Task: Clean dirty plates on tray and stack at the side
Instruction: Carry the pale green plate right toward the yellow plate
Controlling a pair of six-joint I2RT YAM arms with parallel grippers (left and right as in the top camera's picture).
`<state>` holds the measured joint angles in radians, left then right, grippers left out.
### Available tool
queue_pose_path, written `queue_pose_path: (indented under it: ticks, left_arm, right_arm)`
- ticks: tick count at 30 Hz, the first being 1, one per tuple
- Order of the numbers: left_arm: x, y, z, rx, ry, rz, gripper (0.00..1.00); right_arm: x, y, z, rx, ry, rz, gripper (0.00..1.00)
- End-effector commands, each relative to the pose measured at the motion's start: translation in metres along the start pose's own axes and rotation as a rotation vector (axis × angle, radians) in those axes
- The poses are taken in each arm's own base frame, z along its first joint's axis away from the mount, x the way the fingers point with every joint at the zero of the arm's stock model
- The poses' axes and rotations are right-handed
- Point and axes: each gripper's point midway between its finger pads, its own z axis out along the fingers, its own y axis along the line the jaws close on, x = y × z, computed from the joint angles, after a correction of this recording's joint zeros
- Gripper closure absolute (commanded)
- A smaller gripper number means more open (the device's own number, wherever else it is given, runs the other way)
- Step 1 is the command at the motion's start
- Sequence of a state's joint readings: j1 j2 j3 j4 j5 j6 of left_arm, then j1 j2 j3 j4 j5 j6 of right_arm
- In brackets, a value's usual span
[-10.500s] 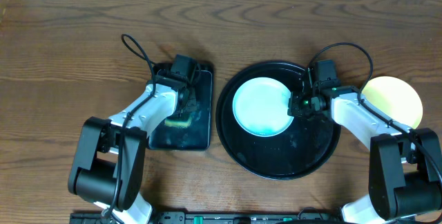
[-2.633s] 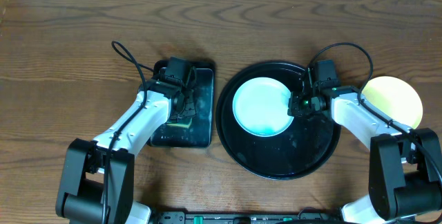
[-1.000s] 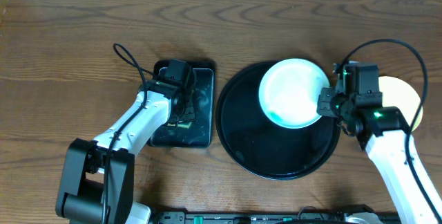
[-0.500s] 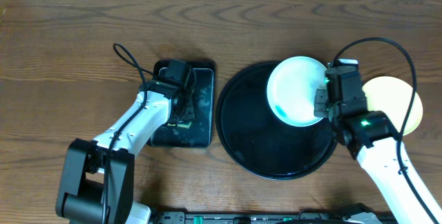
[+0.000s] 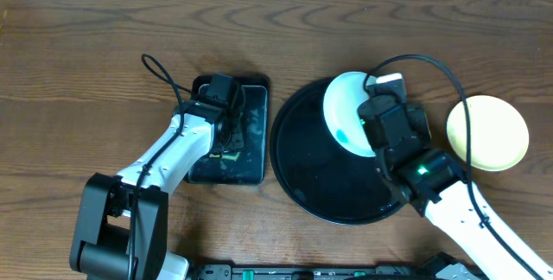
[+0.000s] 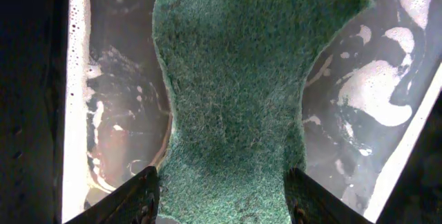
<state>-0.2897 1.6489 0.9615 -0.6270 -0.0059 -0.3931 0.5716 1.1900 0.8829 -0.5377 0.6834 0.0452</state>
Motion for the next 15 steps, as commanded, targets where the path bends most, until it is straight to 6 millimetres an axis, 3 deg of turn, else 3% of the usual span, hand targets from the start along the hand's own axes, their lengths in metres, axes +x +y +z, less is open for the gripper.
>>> queue_pose_path:
  ticks: [1, 11, 15]
  left_arm:
    - [0.001, 0.002, 0.0, -0.002, -0.002, -0.008, 0.4]
    - [0.001, 0.002, 0.0, -0.001, -0.003, -0.008, 0.4]
    - [0.001, 0.002, 0.0, -0.001, -0.003, -0.008, 0.4]
  right_arm:
    - [-0.008, -0.019, -0.011, 0.143, -0.038, -0.063, 0.99]
    - [-0.022, -0.046, -0.032, 0.377, -0.109, -0.049, 0.99]
    - [-0.026, -0.044, -0.039, 0.396, -0.132, -0.055, 0.99]
